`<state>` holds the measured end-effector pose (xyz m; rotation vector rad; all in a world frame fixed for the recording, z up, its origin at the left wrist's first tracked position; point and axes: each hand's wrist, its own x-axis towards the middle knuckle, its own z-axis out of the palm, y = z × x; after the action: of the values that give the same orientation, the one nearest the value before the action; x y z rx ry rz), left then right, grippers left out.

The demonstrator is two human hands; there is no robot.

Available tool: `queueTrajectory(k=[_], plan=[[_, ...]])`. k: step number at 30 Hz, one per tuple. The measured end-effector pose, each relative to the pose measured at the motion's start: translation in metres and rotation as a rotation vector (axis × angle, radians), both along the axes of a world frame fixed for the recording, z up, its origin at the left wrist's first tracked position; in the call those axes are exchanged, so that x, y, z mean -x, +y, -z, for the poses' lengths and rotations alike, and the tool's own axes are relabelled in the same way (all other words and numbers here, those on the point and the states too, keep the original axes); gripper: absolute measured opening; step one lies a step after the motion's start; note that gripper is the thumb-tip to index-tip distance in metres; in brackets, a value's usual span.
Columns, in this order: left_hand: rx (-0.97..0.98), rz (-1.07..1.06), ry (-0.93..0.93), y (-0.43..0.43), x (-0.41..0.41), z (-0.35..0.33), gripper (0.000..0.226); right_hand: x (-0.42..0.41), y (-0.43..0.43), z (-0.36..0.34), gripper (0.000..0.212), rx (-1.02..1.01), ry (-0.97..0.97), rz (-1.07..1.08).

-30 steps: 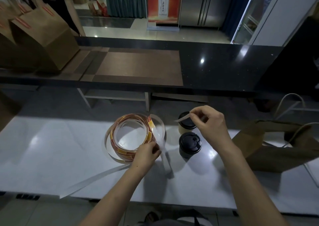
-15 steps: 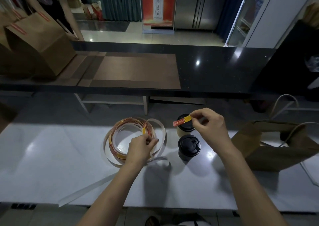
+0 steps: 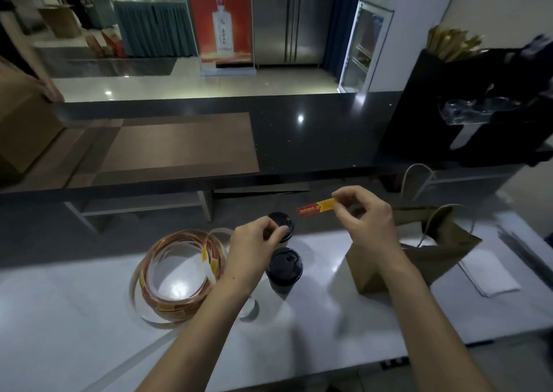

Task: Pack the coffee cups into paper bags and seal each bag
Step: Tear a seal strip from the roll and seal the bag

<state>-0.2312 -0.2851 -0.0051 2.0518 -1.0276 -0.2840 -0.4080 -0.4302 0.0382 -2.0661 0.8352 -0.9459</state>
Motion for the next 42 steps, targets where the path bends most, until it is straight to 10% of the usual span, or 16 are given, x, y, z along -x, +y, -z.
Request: queueTrajectory(k=[13, 20, 26, 42], plan=[[-0.013, 0.236, 0.048, -0.103, 0.092, -0.012, 0.019, 0.084, -0.055, -0.022, 0.021, 0.006, -0.120, 0.072], [-0.148, 0.362, 0.082, -0.136, 0.127, -0.004, 0.102, 0.105, -0.078, -0.017, 0.025, 0.007, -0.144, 0.040], [-0.273, 0.462, 0.061, -0.147, 0.133, 0.011, 0.127, 0.117, -0.097, -0.006, 0.025, -0.017, -0.106, -0.028], [-0.150, 0.331, 0.033, -0.157, 0.138, 0.041, 0.081, 0.141, -0.140, 0.032, 0.088, 0.050, 0.304, -0.345]])
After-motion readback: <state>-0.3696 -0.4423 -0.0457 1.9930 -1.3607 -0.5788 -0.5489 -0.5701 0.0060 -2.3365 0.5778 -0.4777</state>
